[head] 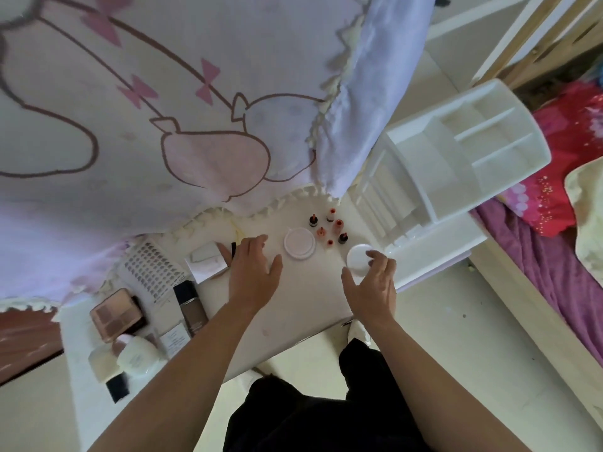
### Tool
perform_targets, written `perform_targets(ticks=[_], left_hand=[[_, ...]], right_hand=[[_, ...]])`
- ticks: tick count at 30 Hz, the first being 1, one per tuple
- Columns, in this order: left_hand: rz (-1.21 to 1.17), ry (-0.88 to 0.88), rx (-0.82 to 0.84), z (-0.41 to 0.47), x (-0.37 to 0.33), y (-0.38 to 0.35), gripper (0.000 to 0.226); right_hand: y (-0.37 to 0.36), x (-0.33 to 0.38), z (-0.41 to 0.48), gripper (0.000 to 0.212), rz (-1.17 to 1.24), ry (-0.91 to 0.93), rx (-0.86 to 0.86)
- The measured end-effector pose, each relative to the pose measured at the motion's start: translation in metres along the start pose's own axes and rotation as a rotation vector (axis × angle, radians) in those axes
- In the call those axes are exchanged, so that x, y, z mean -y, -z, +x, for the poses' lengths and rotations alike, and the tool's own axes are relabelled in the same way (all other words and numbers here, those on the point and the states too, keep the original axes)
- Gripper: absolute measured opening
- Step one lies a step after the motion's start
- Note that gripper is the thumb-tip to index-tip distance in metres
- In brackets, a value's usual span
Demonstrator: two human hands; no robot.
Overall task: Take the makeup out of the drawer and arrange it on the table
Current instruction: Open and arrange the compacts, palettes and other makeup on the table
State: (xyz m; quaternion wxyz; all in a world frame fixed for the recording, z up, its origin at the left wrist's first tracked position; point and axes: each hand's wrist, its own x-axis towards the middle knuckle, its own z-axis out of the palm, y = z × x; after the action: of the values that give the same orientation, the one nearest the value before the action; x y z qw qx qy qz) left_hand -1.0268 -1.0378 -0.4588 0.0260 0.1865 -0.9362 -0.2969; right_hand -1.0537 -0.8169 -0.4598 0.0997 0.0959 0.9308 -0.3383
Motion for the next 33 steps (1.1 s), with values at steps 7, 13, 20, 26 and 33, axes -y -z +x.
perform_targets(ticks=[7,13,20,26,33], left_hand=[[0.081,0.159,-0.155,-0.037,0.034,0.068,0.044],[0.056,0.474,-0.127,-0.071,0.076,0.086,0.049],[0.123,0.477,0.192,-0.092,0.122,0.074,0.046],[0.025,0.487,0.168,-0.093,0.133,0.077,0.050],[-0.159,0.611,0.078,-0.080,0.132,0.090,0.026]], right_hand=[[-0.021,0.054,-0.005,0.055,-0.011,0.247,0.208],[-0.057,0.090,-0.013,0.055,-0.179,0.484,0.500],[-0.109,0.166,-0.003,0.075,-0.568,0.889,0.695],[-0.160,0.181,-0.002,0.051,-0.697,1.058,0.693],[-0.125,0.180,-0.017,0.057,-0.133,0.624,0.728]])
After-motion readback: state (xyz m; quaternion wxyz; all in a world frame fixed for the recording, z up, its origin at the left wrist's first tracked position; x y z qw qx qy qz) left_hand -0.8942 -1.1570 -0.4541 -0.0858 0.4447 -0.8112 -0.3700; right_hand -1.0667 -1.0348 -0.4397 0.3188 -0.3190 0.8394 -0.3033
